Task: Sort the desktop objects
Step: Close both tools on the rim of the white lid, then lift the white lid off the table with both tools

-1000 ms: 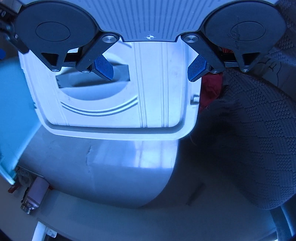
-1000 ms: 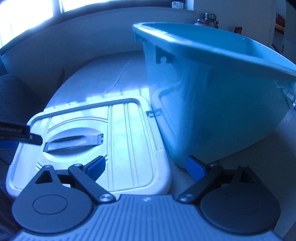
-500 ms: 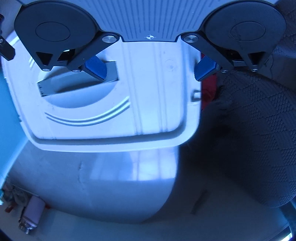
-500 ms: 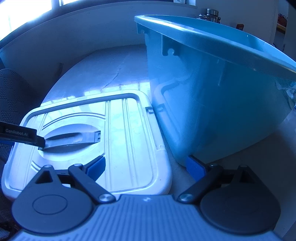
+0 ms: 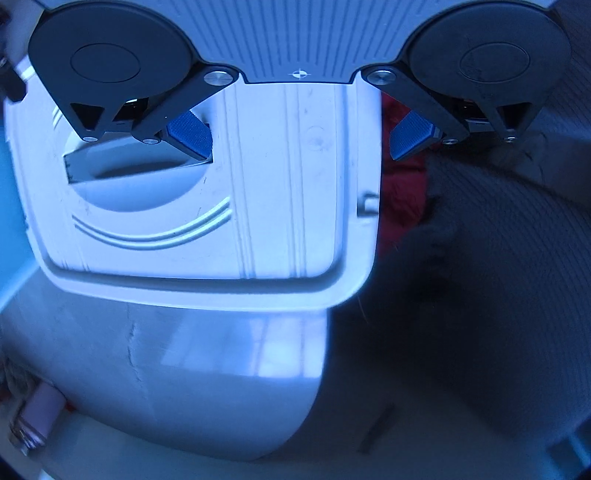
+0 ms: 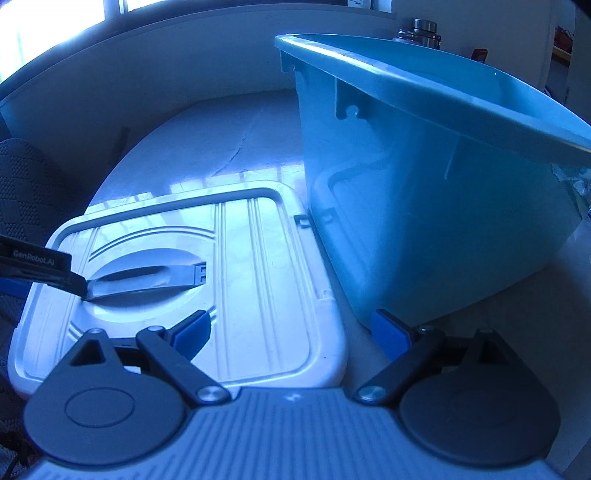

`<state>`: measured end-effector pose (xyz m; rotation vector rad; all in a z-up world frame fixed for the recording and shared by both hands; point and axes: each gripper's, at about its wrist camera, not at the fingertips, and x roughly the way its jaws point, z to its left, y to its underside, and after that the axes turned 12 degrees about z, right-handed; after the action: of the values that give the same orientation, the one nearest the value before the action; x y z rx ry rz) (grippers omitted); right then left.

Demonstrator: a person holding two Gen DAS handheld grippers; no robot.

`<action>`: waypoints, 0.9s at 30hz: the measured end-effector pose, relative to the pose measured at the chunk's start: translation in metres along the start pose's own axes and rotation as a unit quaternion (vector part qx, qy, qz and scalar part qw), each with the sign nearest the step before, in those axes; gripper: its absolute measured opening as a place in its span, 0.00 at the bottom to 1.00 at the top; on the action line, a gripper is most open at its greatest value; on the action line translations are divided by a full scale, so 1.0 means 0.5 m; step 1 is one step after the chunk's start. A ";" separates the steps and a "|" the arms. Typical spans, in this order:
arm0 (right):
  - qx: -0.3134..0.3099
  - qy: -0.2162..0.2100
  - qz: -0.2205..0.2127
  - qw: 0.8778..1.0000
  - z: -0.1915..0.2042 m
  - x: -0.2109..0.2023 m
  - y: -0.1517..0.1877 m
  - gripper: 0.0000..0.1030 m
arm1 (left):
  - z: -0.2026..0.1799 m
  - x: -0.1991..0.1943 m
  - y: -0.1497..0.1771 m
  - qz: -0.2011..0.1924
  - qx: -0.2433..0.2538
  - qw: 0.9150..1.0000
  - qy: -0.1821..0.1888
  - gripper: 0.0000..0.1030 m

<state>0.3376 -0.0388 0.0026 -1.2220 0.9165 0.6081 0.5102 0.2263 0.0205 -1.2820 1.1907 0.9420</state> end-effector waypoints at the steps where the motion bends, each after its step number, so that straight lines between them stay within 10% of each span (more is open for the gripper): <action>1: 0.000 -0.001 0.001 1.000 0.001 0.000 0.001 0.91 | 0.007 0.001 0.000 0.002 -0.009 1.000 0.008 1.00; 7: -0.006 -0.004 0.004 1.000 0.012 0.002 0.002 0.91 | 0.053 0.014 0.014 0.010 -0.069 0.993 0.093 1.00; 27: -0.044 -0.024 0.016 0.999 0.041 0.002 -0.013 0.91 | 0.113 -0.018 0.030 -0.003 0.007 0.998 0.069 1.00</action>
<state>0.3489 -0.0209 0.0069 -1.2685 0.8787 0.7074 0.5004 0.2844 0.0215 -1.3569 1.2973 0.8495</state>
